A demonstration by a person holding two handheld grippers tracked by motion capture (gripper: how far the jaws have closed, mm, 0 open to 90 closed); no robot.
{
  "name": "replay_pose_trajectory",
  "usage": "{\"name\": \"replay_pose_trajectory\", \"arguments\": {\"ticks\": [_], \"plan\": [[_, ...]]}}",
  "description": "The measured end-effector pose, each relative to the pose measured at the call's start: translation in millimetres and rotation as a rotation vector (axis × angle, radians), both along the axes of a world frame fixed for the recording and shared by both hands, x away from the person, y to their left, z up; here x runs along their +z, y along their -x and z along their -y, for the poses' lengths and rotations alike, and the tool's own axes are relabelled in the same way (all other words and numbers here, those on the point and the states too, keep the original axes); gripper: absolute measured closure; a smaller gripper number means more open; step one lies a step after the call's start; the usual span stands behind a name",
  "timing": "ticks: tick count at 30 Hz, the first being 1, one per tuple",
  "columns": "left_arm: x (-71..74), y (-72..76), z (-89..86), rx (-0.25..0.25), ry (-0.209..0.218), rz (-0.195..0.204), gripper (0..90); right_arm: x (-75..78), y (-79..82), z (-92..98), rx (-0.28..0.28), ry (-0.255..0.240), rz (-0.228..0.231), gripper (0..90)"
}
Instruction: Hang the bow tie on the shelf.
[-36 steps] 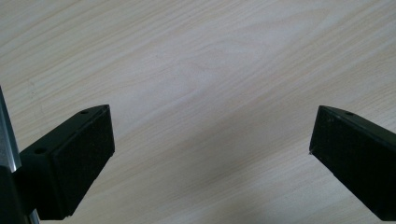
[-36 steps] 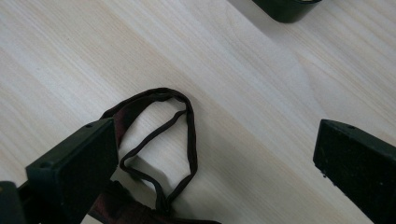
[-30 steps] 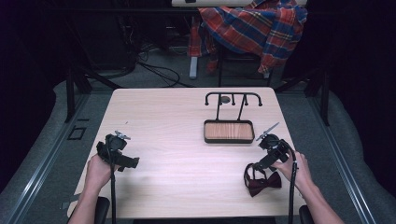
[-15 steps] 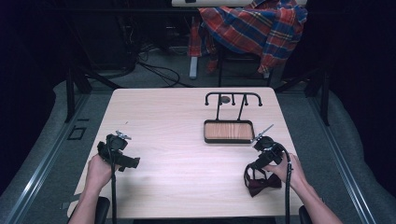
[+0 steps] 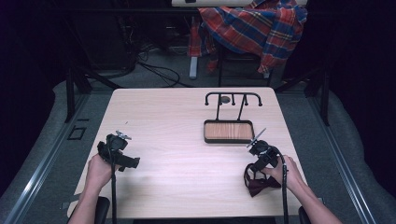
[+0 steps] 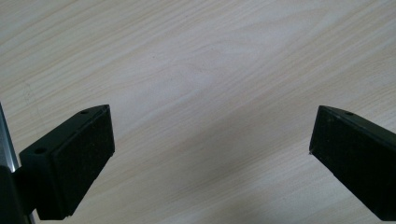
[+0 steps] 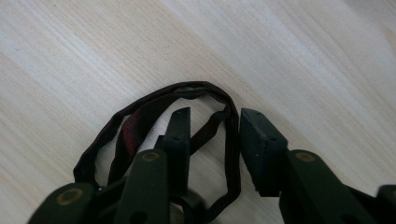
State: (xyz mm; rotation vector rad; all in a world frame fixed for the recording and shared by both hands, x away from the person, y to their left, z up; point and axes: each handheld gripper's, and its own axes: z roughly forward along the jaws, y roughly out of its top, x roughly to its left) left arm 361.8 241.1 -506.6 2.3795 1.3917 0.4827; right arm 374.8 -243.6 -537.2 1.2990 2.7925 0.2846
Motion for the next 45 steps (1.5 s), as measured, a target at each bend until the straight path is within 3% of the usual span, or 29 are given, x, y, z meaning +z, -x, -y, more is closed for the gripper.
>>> {"name": "replay_pose_trajectory", "arguments": {"ticks": [3, 9, 19, 20, 25, 27, 28, 32, 45], "plan": [[0.0, 0.0, 0.1, 0.001, 0.0, 0.001, 0.1, -1.2, 0.7, -2.0, 0.007, 0.013, -0.002, 69.1], [-0.2, -0.4, 0.3, 0.001, -0.002, 0.001, 0.1, -1.9, 1.3, -4.0, 0.033, 0.043, -0.014, 85.2], [0.0, -0.1, -0.2, 0.004, -0.003, 0.002, 0.1, 3.6, 3.3, -3.3, 0.051, 0.044, 0.023, 89.0], [0.0, -0.2, -0.3, 0.003, -0.004, 0.002, 0.1, 4.9, 4.1, -2.5, 0.04, 0.016, 0.04, 89.1], [0.5, 0.0, 0.1, -0.001, -0.007, 0.002, 0.1, 18.0, 7.6, 2.6, 0.032, -0.013, 0.111, 89.3], [0.6, 0.1, 0.1, -0.001, -0.008, 0.002, 0.1, 23.4, 8.0, 4.6, 0.044, 0.001, 0.126, 89.3], [0.6, 0.3, 0.0, 0.002, -0.005, 0.004, 0.1, 26.6, 10.0, 6.0, 0.028, -0.016, 0.162, 89.3], [0.4, 0.0, -0.1, 0.003, -0.005, 0.005, 0.1, 34.7, 13.0, 10.5, 0.02, -0.026, 0.223, 89.4], [0.4, -0.3, -0.4, 0.003, -0.005, 0.009, 0.1, 56.4, 20.9, 18.7, -0.003, -0.051, 0.334, 89.4]]}}
